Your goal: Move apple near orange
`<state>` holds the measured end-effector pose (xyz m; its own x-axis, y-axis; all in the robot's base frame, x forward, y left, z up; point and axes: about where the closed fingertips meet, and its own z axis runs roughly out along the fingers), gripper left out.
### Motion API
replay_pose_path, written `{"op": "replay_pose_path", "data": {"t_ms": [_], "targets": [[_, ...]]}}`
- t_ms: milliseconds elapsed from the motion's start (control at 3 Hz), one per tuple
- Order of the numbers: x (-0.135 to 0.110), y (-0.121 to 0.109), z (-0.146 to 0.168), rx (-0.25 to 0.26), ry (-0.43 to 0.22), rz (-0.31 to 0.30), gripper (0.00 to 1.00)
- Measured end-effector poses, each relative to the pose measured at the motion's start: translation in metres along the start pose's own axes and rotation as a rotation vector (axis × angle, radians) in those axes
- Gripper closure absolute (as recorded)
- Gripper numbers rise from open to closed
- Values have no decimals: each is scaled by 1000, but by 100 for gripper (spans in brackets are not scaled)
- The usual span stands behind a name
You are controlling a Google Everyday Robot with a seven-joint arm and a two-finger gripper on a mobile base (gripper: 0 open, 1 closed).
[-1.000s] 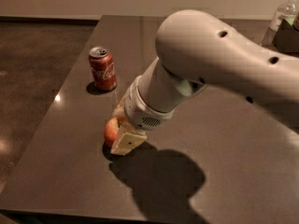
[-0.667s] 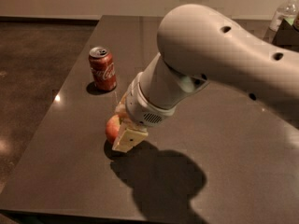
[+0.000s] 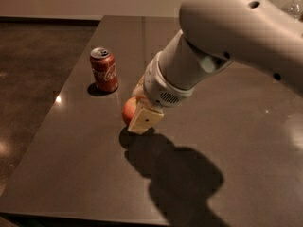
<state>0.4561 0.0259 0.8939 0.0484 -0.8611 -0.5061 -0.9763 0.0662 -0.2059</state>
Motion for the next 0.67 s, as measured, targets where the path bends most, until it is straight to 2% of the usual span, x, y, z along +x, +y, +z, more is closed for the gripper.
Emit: {"op": "replay_pose_path", "data": {"t_ms": [667], "targets": [[44,-52,-13,112,59,95,100]]}}
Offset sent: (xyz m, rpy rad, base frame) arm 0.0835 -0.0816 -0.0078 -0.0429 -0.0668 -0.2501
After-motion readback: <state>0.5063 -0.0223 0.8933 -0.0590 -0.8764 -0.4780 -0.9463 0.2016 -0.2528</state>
